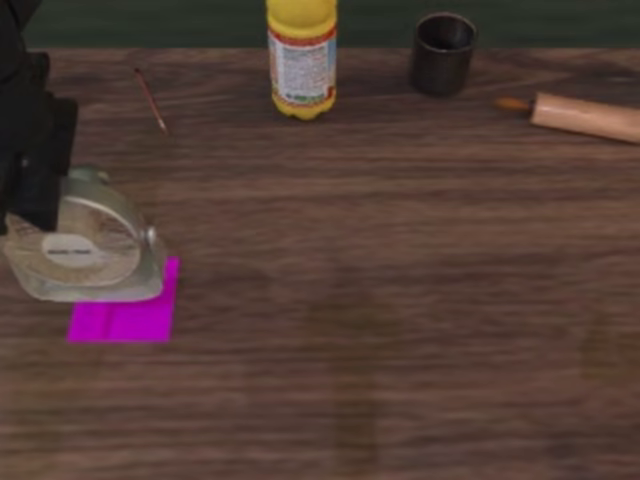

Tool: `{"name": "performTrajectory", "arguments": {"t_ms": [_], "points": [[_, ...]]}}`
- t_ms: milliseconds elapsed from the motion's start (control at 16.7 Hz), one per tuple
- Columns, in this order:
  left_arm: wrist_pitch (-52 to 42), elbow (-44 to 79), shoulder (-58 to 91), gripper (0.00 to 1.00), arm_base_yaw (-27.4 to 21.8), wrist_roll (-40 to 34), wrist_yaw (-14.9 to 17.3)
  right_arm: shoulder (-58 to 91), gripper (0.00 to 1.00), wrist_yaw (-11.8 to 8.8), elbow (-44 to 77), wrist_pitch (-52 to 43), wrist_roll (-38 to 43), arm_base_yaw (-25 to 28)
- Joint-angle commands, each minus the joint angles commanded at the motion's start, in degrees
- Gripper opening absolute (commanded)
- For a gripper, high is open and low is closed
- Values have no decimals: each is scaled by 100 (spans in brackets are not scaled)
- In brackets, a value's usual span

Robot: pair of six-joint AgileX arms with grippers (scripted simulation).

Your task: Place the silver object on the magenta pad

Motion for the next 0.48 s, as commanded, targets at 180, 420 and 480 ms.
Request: {"name": "performTrajectory", "arguments": {"t_ms": [180,420,480], "points": [[88,-84,25,0,-20,20,3,0,100,0,0,0,0,0],[688,-594,80,0,3,4,1,0,100,0,0,0,0,0],[755,-660,92,0,1,3,1,0,100,0,0,0,0,0]]}}
